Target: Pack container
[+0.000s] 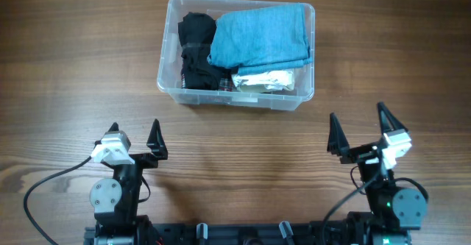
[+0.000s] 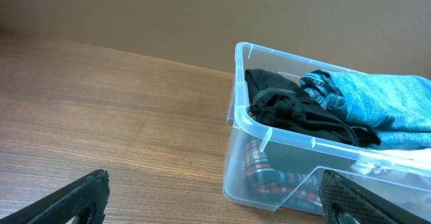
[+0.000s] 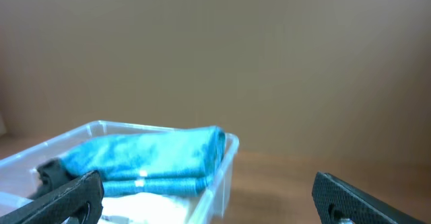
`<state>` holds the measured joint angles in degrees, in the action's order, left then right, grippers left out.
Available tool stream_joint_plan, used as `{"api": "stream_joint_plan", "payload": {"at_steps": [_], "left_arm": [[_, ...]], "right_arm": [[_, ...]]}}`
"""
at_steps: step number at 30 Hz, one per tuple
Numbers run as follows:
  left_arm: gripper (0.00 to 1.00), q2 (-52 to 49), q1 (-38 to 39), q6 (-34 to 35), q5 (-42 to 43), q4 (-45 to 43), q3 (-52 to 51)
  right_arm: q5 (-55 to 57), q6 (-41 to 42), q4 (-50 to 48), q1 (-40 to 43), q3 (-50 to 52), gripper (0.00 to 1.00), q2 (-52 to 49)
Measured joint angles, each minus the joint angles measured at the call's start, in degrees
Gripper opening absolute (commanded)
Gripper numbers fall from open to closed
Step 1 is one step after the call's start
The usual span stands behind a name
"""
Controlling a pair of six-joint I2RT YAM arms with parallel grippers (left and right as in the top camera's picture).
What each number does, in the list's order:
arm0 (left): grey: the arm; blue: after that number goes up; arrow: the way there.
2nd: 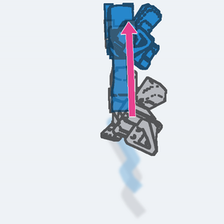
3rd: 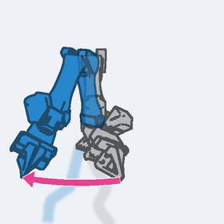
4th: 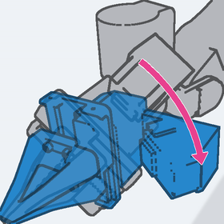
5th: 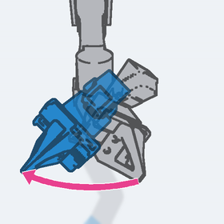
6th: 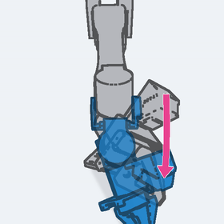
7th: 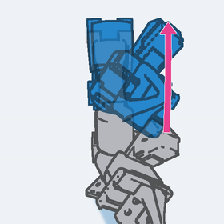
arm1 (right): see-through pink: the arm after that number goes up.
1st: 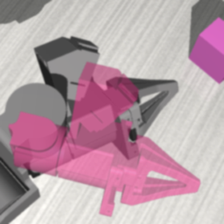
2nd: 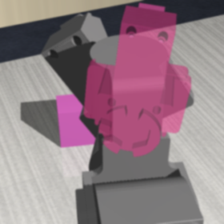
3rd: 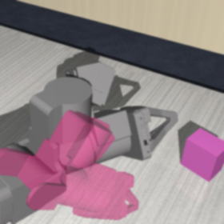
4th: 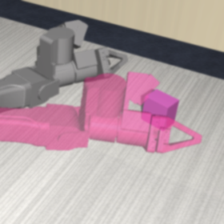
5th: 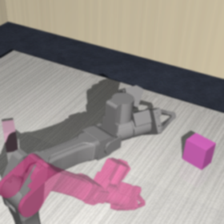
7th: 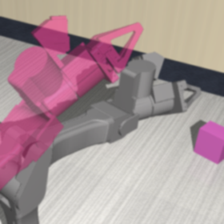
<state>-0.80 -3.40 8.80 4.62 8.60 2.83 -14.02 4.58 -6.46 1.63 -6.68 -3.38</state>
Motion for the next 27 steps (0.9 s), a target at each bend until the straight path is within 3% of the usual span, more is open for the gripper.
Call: {"api": "stream_joint_plan", "payload": {"at_steps": [12,19,27], "left_arm": [[1.0,0.0,0.0,0.0,0.0,0.02,0.0],[1.0,0.0,0.0,0.0,0.0,0.02,0.0],[1.0,0.0,0.0,0.0,0.0,0.02,0.0]], "right_arm": [[1.46,3.1,5.64,-0.39,6.27,1.0,0.2],[2.12,-4.68,5.62,-5.31,6.27,1.0,1.92],[2.54,-6.43,5.66,-5.35,6.27,1.0,2.27]]}}
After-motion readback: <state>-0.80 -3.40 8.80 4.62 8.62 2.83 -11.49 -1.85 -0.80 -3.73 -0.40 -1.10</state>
